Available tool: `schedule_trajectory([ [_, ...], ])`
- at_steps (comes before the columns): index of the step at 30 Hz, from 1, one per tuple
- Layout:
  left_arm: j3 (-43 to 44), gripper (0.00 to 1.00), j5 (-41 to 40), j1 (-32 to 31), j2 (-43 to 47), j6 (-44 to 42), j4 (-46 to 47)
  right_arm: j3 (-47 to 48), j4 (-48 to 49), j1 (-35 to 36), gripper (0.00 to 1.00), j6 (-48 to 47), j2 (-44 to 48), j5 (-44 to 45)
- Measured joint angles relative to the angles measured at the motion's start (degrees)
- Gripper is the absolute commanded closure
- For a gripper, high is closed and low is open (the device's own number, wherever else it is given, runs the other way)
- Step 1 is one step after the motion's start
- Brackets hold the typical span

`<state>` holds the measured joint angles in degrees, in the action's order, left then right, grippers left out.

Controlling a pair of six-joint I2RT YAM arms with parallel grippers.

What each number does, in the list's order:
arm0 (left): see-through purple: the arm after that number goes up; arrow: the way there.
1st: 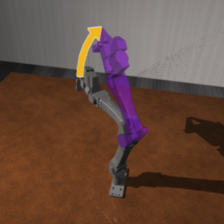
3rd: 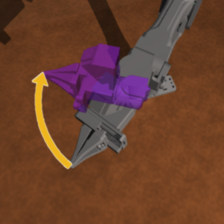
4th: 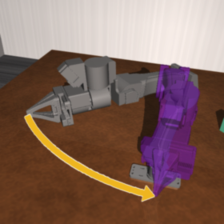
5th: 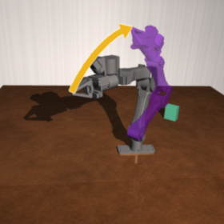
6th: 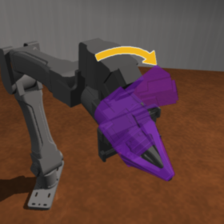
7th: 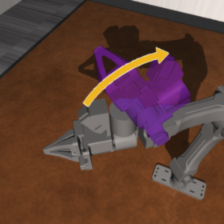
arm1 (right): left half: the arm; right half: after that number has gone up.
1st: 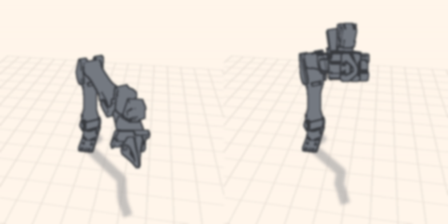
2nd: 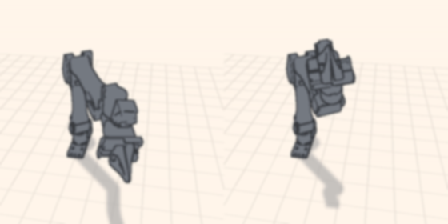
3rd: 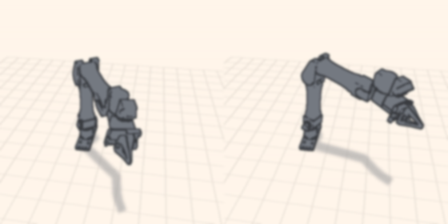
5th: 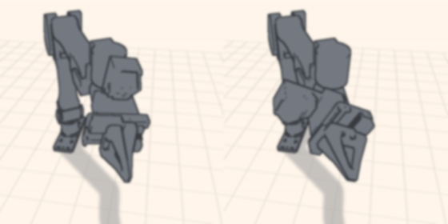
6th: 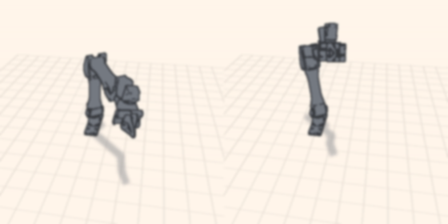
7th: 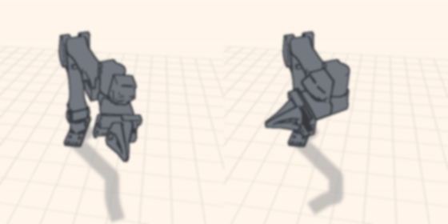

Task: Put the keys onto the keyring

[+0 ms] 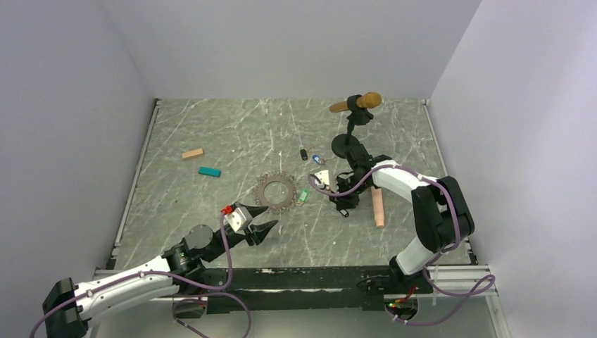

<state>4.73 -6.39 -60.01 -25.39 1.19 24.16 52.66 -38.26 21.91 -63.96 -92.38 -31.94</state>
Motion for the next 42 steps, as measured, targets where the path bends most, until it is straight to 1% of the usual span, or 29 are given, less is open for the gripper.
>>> schedule_trajectory([
  [4,0.0,0.45,0.0,0.0,0.1,0.0,0.0,0.0,0.0,0.0,0.64,0.6,1.2,-0.4],
  [7,0.0,0.42,0.0,0.0,0.1,0.1,0.0,0.4,-0.3,0.0,0.63,1.1,2.1,-1.6],
  [11,0.0,0.24,-0.9,0.0,0.0,1.1,0.0,2.1,-1.8,-0.4,0.57,2.2,4.3,-4.7],
  [12,0.0,0.18,-1.3,0.0,-0.1,1.6,0.0,2.8,-2.6,-0.5,0.55,2.5,5.0,-5.9],
  [13,0.0,0.15,-1.8,0.0,-0.2,1.9,-0.1,3.8,-3.4,-0.8,0.54,2.8,5.7,-7.3],
  [16,0.4,0.08,-4.2,0.0,-1.1,3.9,-1.6,6.7,-6.4,-1.4,0.5,3.6,7.6,-11.7],
  [19,3.1,0.05,-6.6,0.3,-3.0,6.0,-6.9,9.9,-10.6,-1.7,0.49,4.0,8.9,-17.1],
  [22,8.7,0.04,-7.4,2.1,-6.3,8.7,-13.9,12.6,-14.9,-1.9,0.47,4.2,9.0,-22.1],
  [25,14.6,0.04,-6.2,6.0,-10.5,11.2,-19.6,12.8,-16.5,-1.9,0.47,5.3,9.0,-25.6],
  [28,19.8,0.04,-3.1,11.3,-15.6,14.5,-24.3,11.3,-15.6,-2.1,0.47,7.5,9.3,-25.6],
  [31,23.5,0.05,0.3,15.0,-21.5,17.2,-27.9,8.5,-13.7,-3.2,0.47,10.5,10.6,-25.6],
  [33,25.7,0.06,2.4,16.2,-26.2,18.6,-30.0,7.5,-12.9,-3.9,0.47,11.7,11.7,-25.4],
  [36,29.4,0.09,5.2,17.0,-34.4,20.5,-32.3,6.4,-11.1,-4.8,0.47,13.4,13.8,-24.5],
  [42,38.7,0.15,8.8,17.7,-49.5,23.1,-36.9,5.6,-8.2,-5.4,0.47,15.6,16.5,-22.4],
])
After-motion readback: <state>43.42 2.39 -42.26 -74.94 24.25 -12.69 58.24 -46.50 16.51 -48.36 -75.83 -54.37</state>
